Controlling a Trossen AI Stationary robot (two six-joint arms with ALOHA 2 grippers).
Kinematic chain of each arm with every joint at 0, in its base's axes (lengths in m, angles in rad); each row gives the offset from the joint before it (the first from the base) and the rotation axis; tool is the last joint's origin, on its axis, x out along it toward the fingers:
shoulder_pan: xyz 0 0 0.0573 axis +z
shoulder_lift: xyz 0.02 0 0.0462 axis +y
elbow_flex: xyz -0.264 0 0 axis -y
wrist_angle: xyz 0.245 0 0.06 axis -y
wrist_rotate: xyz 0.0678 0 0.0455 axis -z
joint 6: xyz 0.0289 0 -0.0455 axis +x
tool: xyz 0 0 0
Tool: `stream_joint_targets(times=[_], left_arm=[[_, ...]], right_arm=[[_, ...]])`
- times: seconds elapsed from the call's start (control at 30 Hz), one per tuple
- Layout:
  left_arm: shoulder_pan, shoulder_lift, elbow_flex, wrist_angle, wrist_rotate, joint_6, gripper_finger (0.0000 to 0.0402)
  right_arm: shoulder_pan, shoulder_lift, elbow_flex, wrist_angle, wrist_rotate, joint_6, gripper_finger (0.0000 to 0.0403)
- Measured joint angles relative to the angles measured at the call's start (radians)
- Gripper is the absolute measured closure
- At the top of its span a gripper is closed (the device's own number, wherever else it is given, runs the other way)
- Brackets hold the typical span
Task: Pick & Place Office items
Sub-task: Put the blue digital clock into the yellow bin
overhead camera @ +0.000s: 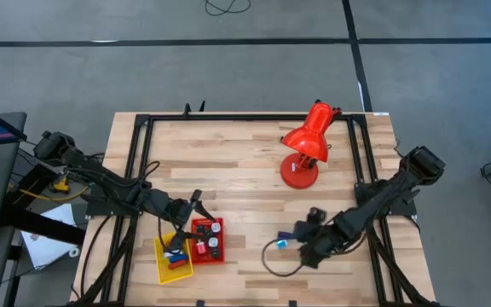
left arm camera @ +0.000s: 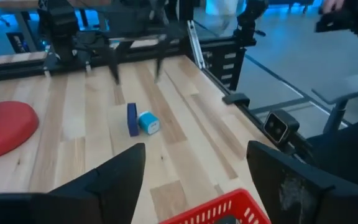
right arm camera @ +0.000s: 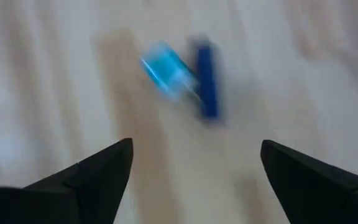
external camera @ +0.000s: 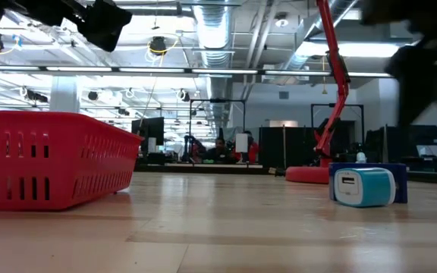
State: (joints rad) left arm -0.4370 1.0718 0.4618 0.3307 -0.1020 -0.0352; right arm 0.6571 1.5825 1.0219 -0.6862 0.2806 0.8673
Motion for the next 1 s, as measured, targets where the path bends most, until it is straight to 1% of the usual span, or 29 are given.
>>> stream_joint_targets(times=[0.03, 0.07, 0.13, 0.2, 0.3, 0.37, 0.43, 0.5, 0.57, 0.67, 0.87, 1.0], left_arm=[[0.0, 0.001, 0.0, 0.009, 0.0, 0.0, 0.0126], [0.0, 0.002, 0.0, 0.016, 0.0, -0.005, 0.0127], [0.0, 0.002, 0.0, 0.035, -0.001, -0.027, 0.0128], [0.0, 0.002, 0.0, 0.06, -0.003, -0.03, 0.013], [0.0, 0.002, 0.0, 0.084, -0.003, -0.026, 0.0132], [0.0, 0.002, 0.0, 0.085, -0.003, -0.026, 0.0132], [0.0, 0.002, 0.0, 0.084, -0.003, -0.026, 0.0132], [0.0, 0.002, 0.0, 0.084, -0.003, -0.026, 0.0132], [0.0, 0.002, 0.0, 0.082, -0.003, -0.026, 0.0132], [0.0, 0.002, 0.0, 0.082, -0.003, -0.026, 0.0133], [0.0, 0.002, 0.0, 0.08, -0.003, -0.023, 0.0133], [0.0, 0.002, 0.0, 0.08, -0.003, -0.023, 0.0133]], right_arm=[[0.009, -0.009, -0.004, -0.062, 0.013, 0.017, 0.0059], [0.015, -0.022, -0.016, -0.088, 0.022, 0.032, 0.0062], [0.028, -0.065, -0.059, -0.086, 0.031, 0.03, 0.0067], [0.04, -0.123, -0.123, -0.032, 0.039, 0.027, 0.0072], [0.044, -0.232, -0.26, 0.159, 0.089, 0.012, 0.0078], [0.044, -0.285, -0.365, 0.311, 0.146, -0.019, 0.008], [0.042, -0.311, -0.459, 0.455, 0.223, -0.025, 0.008], [0.034, -0.322, -0.531, 0.593, 0.264, -0.032, 0.008], [0.026, -0.314, -0.576, 0.679, 0.267, -0.06, 0.0081], [0.02, -0.282, -0.591, 0.738, 0.266, -0.08, 0.0084], [0.023, -0.146, -0.59, 0.907, 0.262, -0.25, 0.0108], [0.023, -0.078, -0.59, 0.957, 0.236, -0.218, 0.0127]])
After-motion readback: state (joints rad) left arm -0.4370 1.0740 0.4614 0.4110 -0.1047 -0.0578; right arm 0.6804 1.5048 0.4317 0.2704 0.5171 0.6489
